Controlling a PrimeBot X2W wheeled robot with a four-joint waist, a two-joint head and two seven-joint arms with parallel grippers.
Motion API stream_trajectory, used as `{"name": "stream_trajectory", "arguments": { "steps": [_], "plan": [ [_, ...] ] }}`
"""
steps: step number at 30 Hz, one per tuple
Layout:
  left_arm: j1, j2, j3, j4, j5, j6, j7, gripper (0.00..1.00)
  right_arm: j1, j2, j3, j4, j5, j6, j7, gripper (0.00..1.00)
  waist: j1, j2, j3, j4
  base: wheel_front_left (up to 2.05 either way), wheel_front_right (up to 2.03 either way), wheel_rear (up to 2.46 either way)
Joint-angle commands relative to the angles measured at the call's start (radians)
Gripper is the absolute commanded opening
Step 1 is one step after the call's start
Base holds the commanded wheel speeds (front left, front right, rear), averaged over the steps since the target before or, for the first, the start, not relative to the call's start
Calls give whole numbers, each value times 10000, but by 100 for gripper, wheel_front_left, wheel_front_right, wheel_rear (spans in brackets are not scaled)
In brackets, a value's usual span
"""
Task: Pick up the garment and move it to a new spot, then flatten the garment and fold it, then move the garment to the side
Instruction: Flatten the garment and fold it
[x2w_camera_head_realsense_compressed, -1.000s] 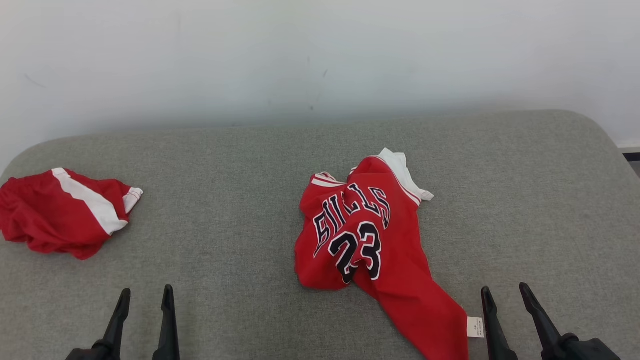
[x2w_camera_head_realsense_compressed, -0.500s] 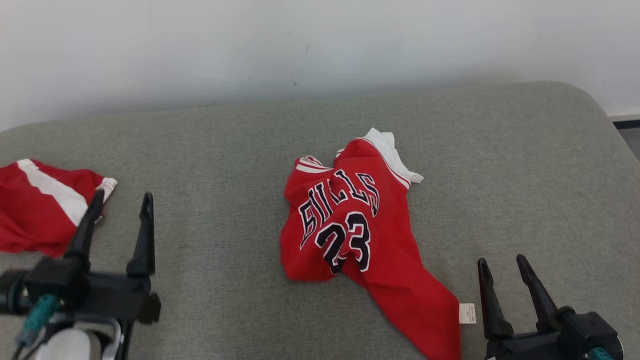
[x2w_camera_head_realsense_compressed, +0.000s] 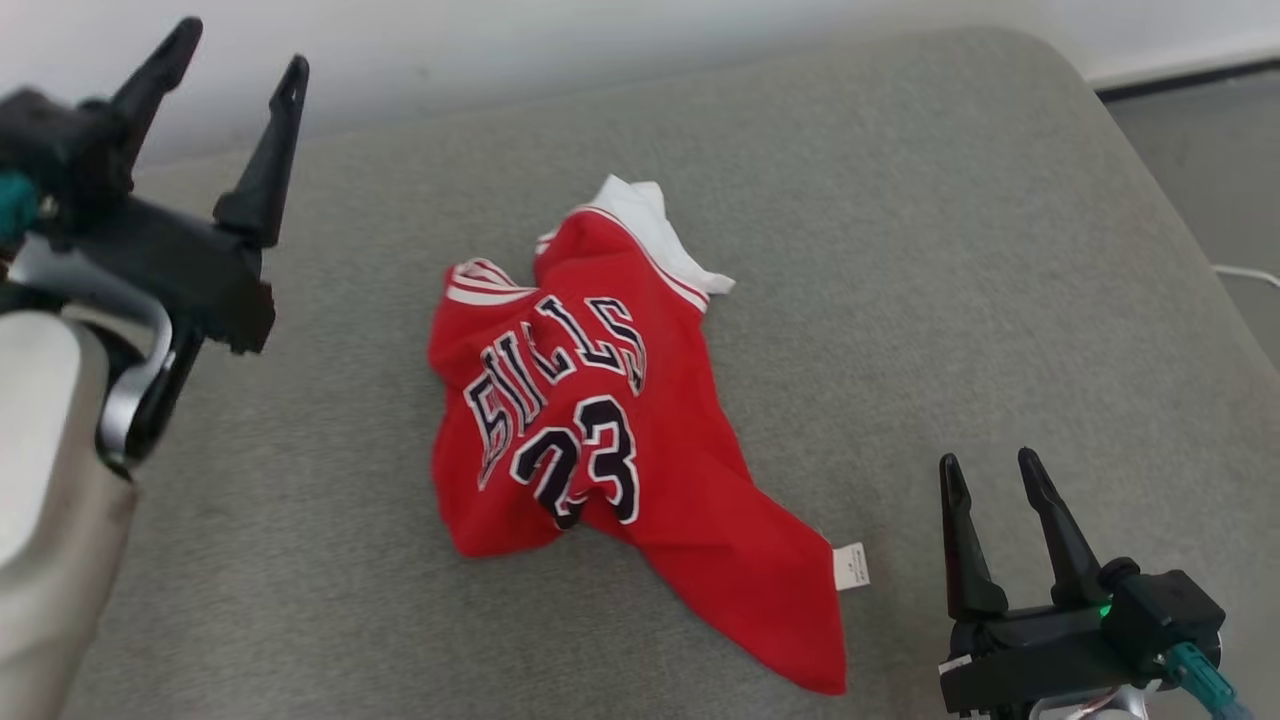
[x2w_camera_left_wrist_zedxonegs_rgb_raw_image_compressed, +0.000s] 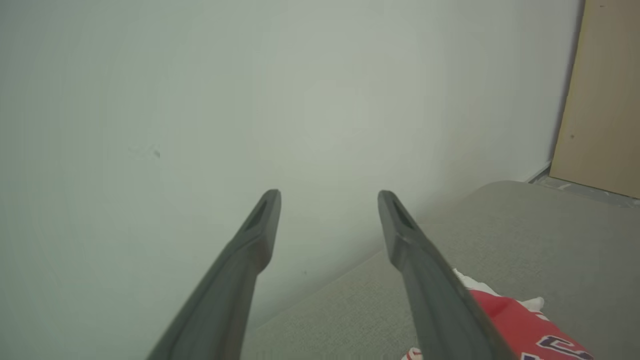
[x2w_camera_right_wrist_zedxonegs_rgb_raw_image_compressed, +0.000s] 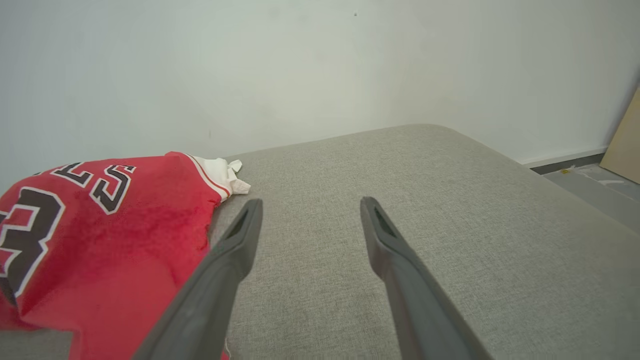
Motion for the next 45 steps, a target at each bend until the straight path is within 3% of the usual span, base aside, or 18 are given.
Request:
{"name": "stream_trajectory", "arguments": {
  "steps": [1, 2, 16, 28, 29, 30, 38, 45],
  "plan": [
    [-394, 189, -419, 290, -228, 22, 183, 100, -129, 67, 6, 25, 98, -22, -7, 100, -1, -1, 835, -830, 0, 0, 0],
    [-394, 189, -419, 290, -228, 22, 183, 100, -129, 67, 6, 25, 98, -22, -7, 100, -1, -1, 835, -830, 0, 0, 0],
    [-2381, 843, -4821, 3384, -2641, 23, 2035, 100, -826, 103, 251, 181, 304, -22, -9, 100, -1, -1, 1523, -1481, 0, 0, 0],
    [-2709, 906, -7097, 4772, -4336, 16, 3216, 100, -1012, 99, 354, 244, 463, -22, -9, 100, -1, -1, 1797, -1720, 0, 0, 0],
    [-2812, 867, -7364, 4781, -4439, 16, 3099, 14, -996, 100, 301, 237, 481, -22, -9, 100, -1, -1, 1784, -1675, 0, 0, 0],
    [-2902, 848, -7499, 4765, -4455, 18, 3014, 0, -992, 98, 303, 218, 490, -22, -9, 100, -1, -1, 1777, -1637, 0, 0, 0],
    [-3470, 687, -7820, 4826, -4970, 25, 1403, 0, -795, 89, 67, 236, 250, -22, -9, 100, -1, -1, 1252, -848, 0, 0, 0],
    [-2955, 1078, -7796, 4913, -5207, 25, 325, 0, -500, 90, -196, 270, -85, -22, -9, 100, -1, -1, 519, 71, 0, 0, 0]
  ]
}}
